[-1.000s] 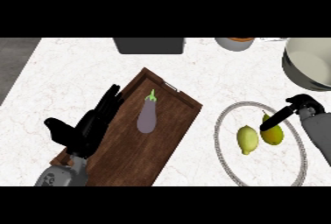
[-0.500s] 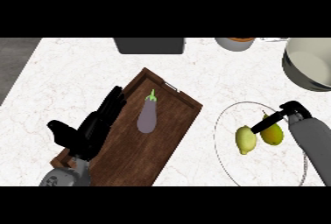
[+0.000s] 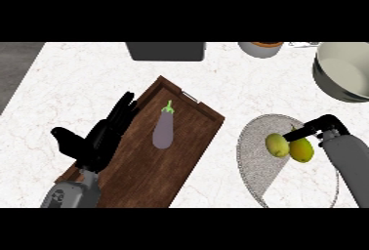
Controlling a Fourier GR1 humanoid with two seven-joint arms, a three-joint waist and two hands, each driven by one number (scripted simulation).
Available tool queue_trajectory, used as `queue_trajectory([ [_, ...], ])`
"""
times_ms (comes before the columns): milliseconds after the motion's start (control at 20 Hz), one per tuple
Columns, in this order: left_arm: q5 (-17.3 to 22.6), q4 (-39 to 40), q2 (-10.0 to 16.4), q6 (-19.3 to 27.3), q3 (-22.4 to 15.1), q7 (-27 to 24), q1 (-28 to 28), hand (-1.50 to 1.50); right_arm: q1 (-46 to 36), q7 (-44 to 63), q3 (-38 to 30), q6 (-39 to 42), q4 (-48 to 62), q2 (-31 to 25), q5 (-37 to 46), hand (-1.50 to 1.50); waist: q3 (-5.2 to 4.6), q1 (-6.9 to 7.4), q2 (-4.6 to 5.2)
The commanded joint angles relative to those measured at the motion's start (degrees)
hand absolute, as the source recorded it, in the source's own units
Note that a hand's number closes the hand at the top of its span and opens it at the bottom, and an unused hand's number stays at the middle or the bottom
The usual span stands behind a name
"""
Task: Pick the pear from the placemat and place it in the bowl
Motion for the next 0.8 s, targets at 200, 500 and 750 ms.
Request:
queue_trajectory([
  [200,-0.44,-4.04,-0.95,0.33,0.08,3.87,0.45,0.00,-1.52,-2.14,0.49,-1.28,2.69,3.66,5.46,1.50,0.59,0.51,0.36],
  [500,-1.01,-5.33,-0.60,-0.51,0.30,3.43,2.87,0.00,-1.11,-5.57,-0.51,1.83,3.98,1.89,6.49,1.50,0.58,0.45,0.34],
  [750,-2.39,-1.94,-1.60,0.65,0.83,2.17,-0.02,0.00,-1.58,-15.58,6.54,2.69,0.09,2.04,12.47,1.50,0.62,0.70,0.40],
])
